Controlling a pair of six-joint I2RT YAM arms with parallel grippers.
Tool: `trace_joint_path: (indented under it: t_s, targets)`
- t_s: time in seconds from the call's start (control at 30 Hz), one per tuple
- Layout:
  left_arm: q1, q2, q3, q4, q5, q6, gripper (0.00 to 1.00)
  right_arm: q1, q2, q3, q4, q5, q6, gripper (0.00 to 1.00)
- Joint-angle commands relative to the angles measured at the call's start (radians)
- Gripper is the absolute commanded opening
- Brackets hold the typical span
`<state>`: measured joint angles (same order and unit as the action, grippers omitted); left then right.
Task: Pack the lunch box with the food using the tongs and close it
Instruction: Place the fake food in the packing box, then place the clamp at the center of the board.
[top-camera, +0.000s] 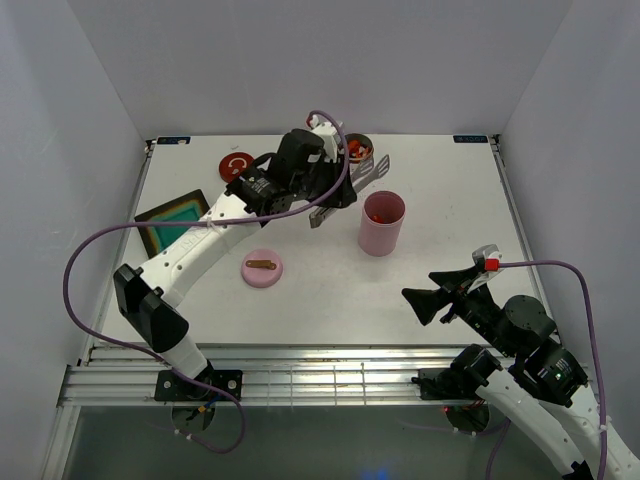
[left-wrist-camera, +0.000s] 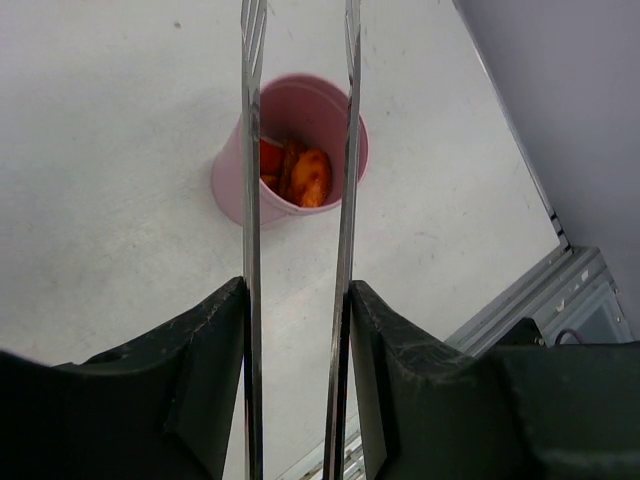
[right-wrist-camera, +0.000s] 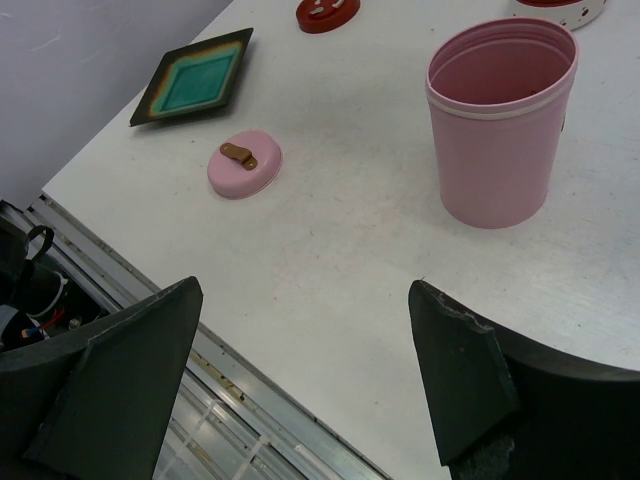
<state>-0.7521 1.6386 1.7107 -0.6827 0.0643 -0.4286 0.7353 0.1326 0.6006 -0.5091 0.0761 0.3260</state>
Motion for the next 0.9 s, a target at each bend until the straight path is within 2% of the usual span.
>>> trace_joint_path:
  t_s: [0.0, 0.13, 0.23, 0.3, 0.5, 0.73, 0.87]
  targets:
    - [0.010, -0.053, 0.125, -0.034, -0.164, 0.010, 0.53, 0.006, 0.013, 0.028, 0.020, 0.008, -0.001, 0.89]
    - [0.043, -0.023, 0.153, -0.067, -0.250, 0.011, 0.53, 0.006, 0.042, 0.033, 0.018, 0.033, -0.001, 0.89]
    - [0.054, -0.014, 0.097, -0.060, -0.332, -0.001, 0.54, 0.006, 0.073, 0.036, 0.012, 0.033, -0.002, 0.89]
    - [0.060, -0.008, 0.006, -0.026, -0.368, -0.016, 0.54, 0.006, 0.090, 0.037, 0.007, 0.036, 0.001, 0.89]
    - [0.062, 0.035, -0.232, 0.170, -0.363, -0.071, 0.52, 0.006, 0.136, 0.051, -0.019, 0.063, 0.019, 0.88]
    - [0.059, 0.133, -0.319, 0.252, -0.388, -0.156, 0.45, 0.006, 0.130, 0.034, -0.009, 0.086, 0.035, 0.88]
    - [0.054, 0.167, -0.364, 0.275, -0.428, -0.193, 0.49, 0.006, 0.128, 0.036, -0.006, 0.082, 0.030, 0.88]
